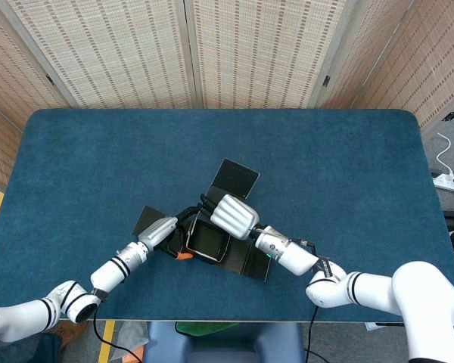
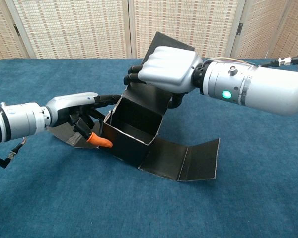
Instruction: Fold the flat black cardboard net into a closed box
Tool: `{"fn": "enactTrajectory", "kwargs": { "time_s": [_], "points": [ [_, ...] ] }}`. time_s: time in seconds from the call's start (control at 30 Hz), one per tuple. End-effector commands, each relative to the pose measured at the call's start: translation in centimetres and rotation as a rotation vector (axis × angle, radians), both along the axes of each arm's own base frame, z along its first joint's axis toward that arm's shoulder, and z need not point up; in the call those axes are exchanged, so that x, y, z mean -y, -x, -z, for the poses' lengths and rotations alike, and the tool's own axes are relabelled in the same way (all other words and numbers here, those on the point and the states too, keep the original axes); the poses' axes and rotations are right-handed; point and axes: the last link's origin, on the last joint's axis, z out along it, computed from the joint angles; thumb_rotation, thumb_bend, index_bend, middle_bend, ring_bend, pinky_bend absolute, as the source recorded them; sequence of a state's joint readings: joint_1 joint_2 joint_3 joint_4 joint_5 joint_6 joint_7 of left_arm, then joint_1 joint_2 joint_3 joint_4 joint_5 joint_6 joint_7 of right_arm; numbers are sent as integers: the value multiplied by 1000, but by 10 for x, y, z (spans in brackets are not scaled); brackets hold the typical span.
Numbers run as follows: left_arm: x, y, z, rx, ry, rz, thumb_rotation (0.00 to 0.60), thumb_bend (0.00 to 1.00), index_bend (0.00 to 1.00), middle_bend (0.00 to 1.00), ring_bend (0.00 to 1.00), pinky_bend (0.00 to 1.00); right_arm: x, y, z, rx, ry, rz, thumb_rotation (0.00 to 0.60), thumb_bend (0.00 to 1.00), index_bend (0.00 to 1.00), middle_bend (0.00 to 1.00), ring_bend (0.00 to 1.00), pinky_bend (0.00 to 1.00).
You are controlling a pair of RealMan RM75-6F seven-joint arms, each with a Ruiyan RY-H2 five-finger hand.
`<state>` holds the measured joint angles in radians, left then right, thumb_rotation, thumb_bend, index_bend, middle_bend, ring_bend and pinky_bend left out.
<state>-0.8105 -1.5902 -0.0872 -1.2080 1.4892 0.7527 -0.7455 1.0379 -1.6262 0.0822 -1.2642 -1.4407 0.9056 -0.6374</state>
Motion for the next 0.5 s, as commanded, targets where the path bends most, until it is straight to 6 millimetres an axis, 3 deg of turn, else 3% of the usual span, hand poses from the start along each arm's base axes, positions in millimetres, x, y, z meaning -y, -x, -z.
{"fn": "enactTrajectory", "kwargs": {
  "time_s": [0.03,0.33,0.5],
  "points": [
    [2,0,6,47,86,-30,600,218,0,0,565,899,0,-3,3,15,-8,-19,600,281,458,394,797,1000],
    [4,6,15,115,136,-26,600,216,129,117,577,896,7,-5,12,40,3,10,600,282,426,295,796,1000],
    [4,9,17,137,148,-39,600,217,198,199,581,894,9,0,13,32,20,50,600,276,39,90,768,1000]
  ]
}}
